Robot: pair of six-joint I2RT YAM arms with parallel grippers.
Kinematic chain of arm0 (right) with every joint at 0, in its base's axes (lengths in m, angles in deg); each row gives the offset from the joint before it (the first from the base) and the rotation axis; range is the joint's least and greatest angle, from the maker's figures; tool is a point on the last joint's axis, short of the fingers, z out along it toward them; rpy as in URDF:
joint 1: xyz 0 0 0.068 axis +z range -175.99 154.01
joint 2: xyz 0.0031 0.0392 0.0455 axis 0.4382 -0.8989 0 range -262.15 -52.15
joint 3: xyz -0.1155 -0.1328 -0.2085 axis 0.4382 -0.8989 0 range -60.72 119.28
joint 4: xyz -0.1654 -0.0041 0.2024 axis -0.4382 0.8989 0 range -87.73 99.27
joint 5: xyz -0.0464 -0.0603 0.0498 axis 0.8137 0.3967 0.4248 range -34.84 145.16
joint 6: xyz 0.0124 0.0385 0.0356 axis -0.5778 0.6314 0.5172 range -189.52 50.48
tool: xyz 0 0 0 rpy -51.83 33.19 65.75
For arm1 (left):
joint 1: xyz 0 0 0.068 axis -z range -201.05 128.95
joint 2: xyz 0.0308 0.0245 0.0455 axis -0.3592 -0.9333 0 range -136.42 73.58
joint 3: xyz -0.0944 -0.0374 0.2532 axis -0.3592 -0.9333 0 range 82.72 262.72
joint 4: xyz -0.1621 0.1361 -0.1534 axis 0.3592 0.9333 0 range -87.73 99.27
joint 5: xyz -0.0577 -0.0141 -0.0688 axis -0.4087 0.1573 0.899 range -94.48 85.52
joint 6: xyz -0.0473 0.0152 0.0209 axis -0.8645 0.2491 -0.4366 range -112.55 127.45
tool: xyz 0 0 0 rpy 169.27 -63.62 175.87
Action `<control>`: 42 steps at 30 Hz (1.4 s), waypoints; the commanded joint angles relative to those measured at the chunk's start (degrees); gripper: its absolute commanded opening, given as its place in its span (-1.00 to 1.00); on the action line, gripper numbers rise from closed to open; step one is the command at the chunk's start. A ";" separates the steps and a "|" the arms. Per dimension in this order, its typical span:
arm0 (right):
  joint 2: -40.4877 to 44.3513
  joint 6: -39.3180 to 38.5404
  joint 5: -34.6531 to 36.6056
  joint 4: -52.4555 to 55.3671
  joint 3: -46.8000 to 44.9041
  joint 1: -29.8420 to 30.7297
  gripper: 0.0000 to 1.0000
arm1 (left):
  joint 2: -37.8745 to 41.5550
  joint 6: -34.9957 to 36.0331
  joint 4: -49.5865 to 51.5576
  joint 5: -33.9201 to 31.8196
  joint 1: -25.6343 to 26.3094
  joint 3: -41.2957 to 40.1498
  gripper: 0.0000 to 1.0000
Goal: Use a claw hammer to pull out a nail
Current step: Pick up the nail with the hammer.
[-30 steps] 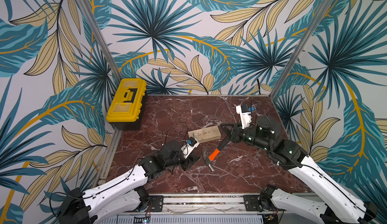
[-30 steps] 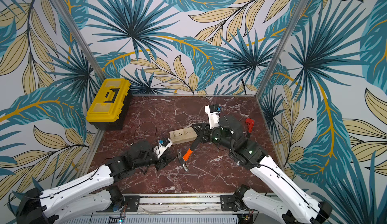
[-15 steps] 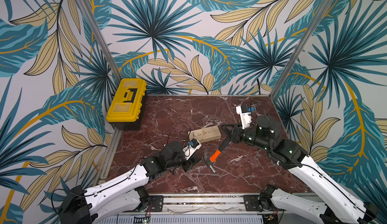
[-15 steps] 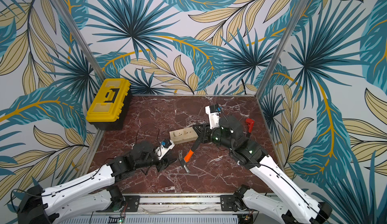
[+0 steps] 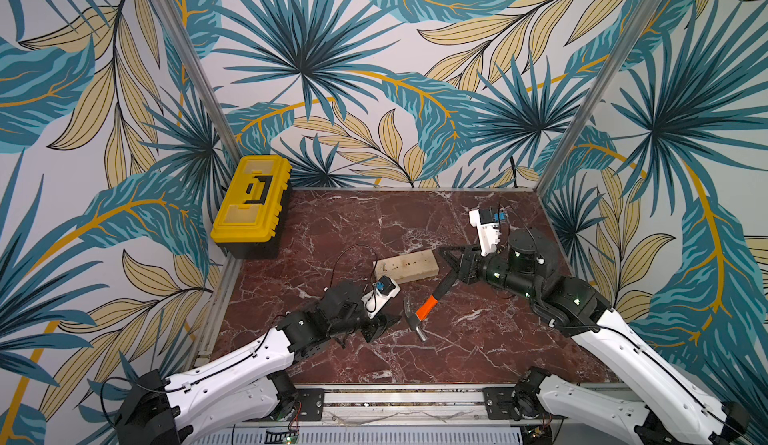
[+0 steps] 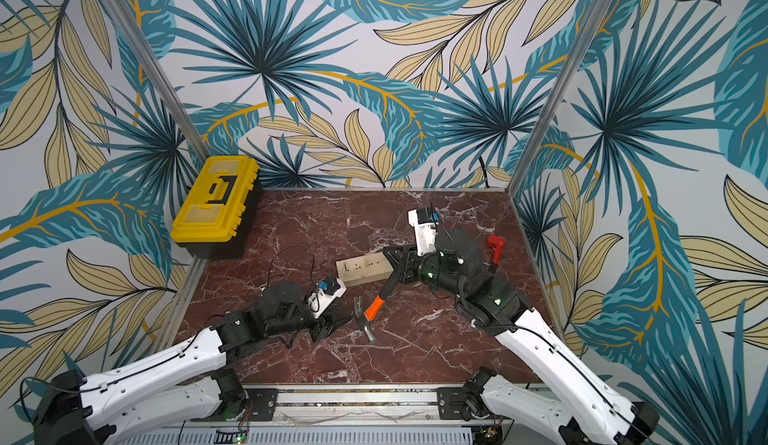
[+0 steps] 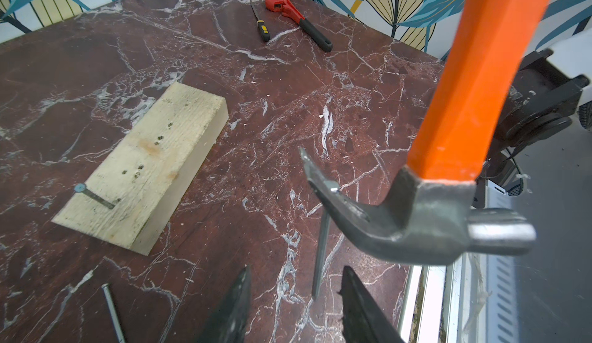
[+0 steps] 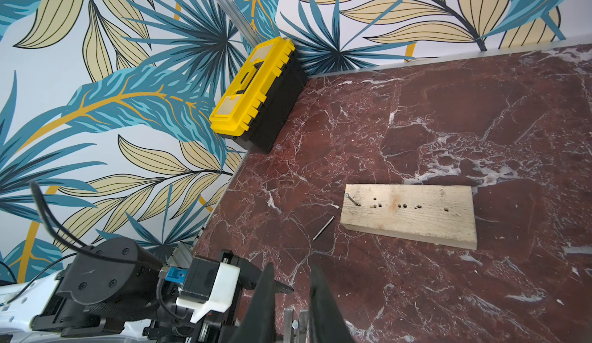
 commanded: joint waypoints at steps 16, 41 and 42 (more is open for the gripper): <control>1.13 2.92 -1.40 -5.91 2.01 -1.01 -1.00 | -3.19 0.92 -0.69 2.32 0.85 0.89 -0.36; -0.87 4.40 -7.98 -3.85 1.59 -1.77 -1.00 | -1.78 3.83 -1.41 -2.53 0.83 1.76 -1.00; -1.05 4.47 -8.18 -3.79 1.60 -1.75 -1.00 | -1.75 3.60 -1.40 -3.00 0.83 1.92 -1.00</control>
